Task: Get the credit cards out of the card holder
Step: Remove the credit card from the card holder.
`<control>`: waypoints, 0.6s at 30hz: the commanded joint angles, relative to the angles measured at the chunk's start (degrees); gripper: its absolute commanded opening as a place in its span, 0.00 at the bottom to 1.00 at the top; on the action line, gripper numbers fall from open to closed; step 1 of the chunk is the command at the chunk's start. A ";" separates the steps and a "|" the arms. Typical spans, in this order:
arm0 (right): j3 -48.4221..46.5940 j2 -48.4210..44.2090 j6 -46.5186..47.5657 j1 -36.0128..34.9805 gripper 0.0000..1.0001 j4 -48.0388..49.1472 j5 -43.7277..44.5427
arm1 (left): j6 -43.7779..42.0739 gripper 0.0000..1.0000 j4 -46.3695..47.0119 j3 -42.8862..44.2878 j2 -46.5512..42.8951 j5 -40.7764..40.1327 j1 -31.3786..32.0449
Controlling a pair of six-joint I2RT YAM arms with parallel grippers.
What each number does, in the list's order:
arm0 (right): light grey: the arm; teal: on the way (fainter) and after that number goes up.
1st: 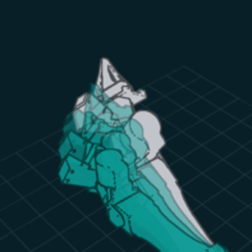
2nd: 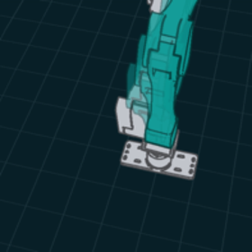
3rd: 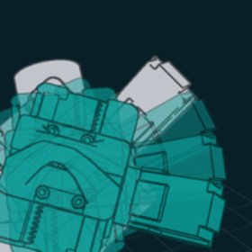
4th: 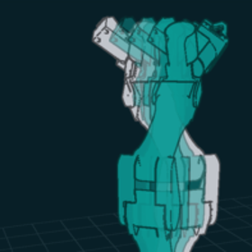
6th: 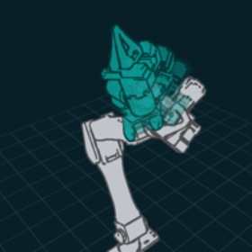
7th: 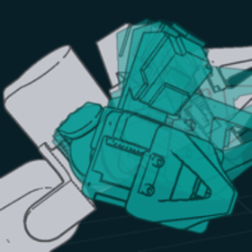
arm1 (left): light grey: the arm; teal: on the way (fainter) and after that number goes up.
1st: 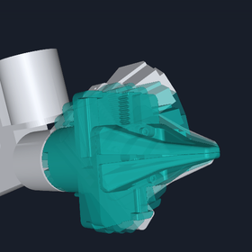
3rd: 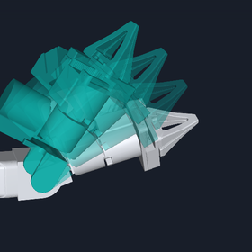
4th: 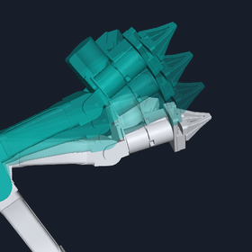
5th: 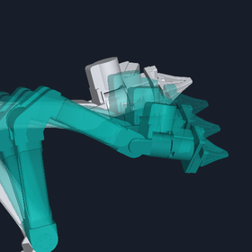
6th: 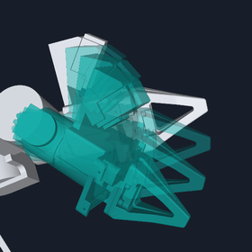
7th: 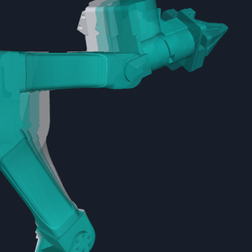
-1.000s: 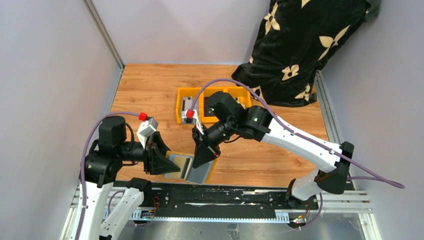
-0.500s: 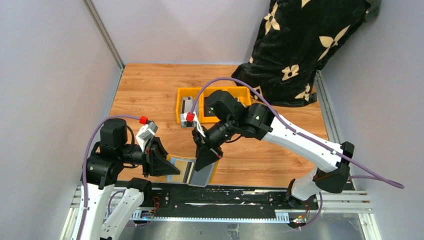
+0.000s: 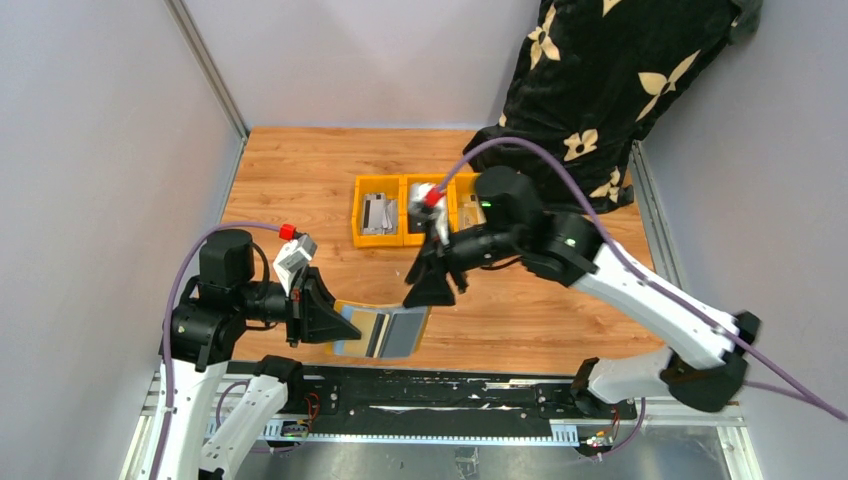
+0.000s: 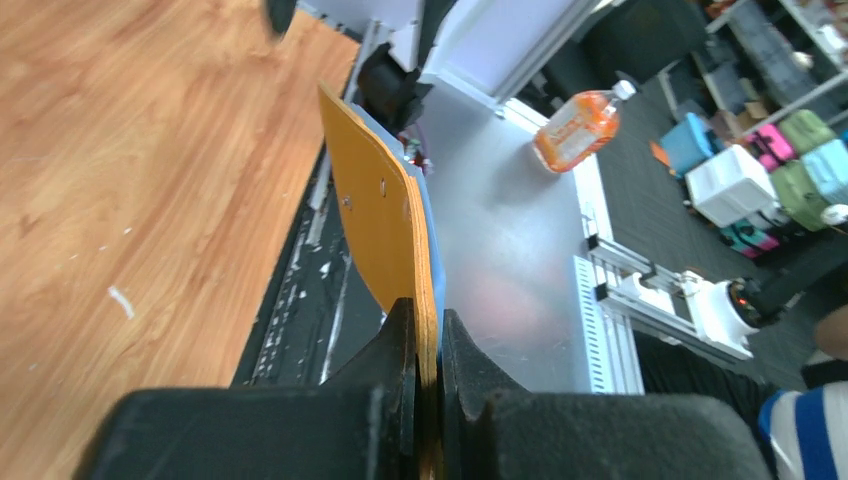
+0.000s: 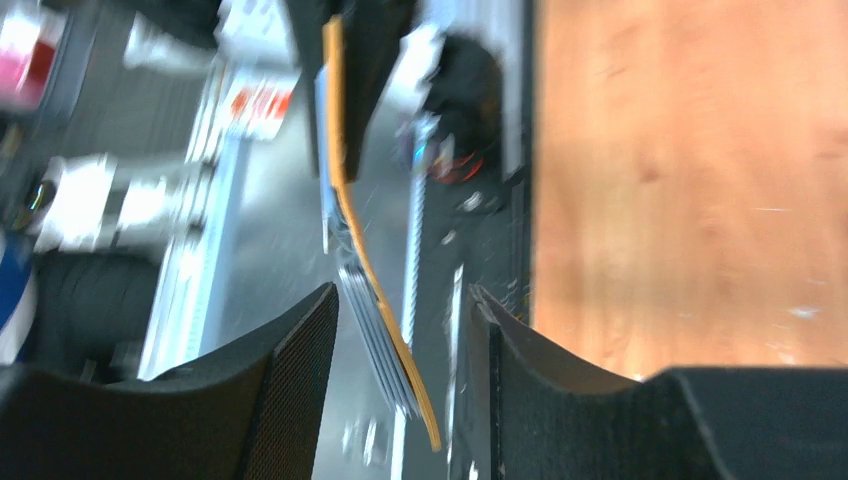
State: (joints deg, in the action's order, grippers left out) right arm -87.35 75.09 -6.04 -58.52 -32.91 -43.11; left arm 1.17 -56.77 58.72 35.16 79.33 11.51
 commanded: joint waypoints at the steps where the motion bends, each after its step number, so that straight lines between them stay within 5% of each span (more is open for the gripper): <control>1: 12.68 -14.52 -15.75 1.87 0.55 24.45 13.48 | -0.17 0.00 -2.64 3.41 0.42 -7.01 0.27; 7: 26.85 -18.85 -28.78 -0.82 0.56 46.05 6.67 | 0.08 0.00 -2.68 5.21 1.57 -9.11 0.27; 18: 30.79 -12.78 -30.78 -6.16 0.56 51.60 8.12 | 0.07 0.00 -2.69 7.69 1.73 -7.75 0.27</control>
State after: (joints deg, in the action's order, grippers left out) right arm -56.36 62.48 -34.85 -64.03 13.50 -35.55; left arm 1.50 -58.48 64.16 36.84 69.76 11.49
